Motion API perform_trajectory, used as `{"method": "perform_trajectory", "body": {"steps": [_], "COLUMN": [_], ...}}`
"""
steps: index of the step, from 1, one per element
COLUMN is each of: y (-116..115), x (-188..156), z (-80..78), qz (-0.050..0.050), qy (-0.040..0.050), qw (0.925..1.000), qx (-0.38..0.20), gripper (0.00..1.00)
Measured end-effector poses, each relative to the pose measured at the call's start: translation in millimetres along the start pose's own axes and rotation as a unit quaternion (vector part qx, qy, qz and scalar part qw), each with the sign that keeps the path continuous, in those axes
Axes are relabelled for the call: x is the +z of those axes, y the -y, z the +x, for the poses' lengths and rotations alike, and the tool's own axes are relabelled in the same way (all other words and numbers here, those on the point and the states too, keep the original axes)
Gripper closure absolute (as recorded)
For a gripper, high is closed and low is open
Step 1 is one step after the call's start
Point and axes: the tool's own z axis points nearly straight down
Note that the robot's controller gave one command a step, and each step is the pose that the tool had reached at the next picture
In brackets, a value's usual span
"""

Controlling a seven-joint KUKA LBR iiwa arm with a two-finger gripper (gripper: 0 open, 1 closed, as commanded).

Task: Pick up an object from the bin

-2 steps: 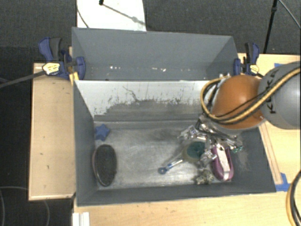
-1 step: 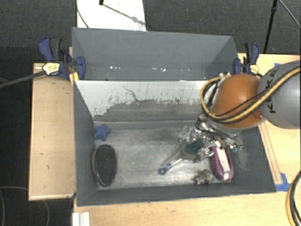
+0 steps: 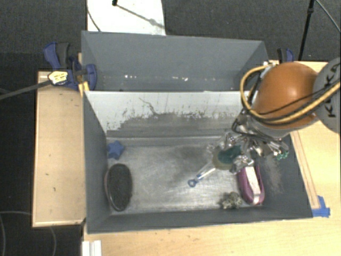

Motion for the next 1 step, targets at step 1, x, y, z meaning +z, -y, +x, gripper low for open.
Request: {"method": "perform_trajectory", "body": {"steps": [1], "y": [5.6], "x": [-83.8], "z": [-3.2], "qz": [0.0], "qy": [0.0], "qw": [0.9998], "qx": [0.018], "gripper": [1.0]}}
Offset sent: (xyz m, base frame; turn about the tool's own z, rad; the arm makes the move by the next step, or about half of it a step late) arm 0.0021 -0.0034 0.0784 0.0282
